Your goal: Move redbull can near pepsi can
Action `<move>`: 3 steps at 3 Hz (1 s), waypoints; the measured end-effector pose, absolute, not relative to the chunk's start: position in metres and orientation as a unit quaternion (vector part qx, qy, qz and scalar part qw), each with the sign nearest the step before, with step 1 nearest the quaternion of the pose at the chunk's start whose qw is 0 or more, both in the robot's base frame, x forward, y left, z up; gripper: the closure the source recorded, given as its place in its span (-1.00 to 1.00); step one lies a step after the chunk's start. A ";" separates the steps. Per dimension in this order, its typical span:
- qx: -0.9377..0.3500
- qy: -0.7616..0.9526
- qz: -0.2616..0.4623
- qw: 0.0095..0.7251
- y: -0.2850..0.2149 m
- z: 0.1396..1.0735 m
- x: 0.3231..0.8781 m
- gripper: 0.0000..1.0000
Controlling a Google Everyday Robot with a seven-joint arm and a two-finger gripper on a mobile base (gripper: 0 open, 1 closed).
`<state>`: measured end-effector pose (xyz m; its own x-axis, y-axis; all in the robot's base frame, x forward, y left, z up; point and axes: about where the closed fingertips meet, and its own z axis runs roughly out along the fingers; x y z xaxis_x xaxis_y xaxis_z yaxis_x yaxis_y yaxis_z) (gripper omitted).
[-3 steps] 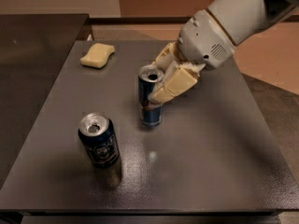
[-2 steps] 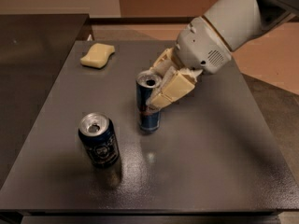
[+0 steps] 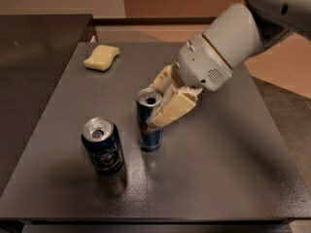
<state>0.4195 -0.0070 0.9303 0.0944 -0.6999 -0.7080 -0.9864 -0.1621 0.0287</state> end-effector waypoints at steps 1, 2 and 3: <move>-0.701 0.600 0.304 0.238 -0.002 0.924 0.413 0.63; -0.701 0.599 0.306 0.239 0.002 0.919 0.410 0.19; -0.702 0.598 0.305 0.239 0.003 0.920 0.409 -0.30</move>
Offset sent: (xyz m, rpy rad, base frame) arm -0.0126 0.0087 -0.0206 0.0171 0.0171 0.0037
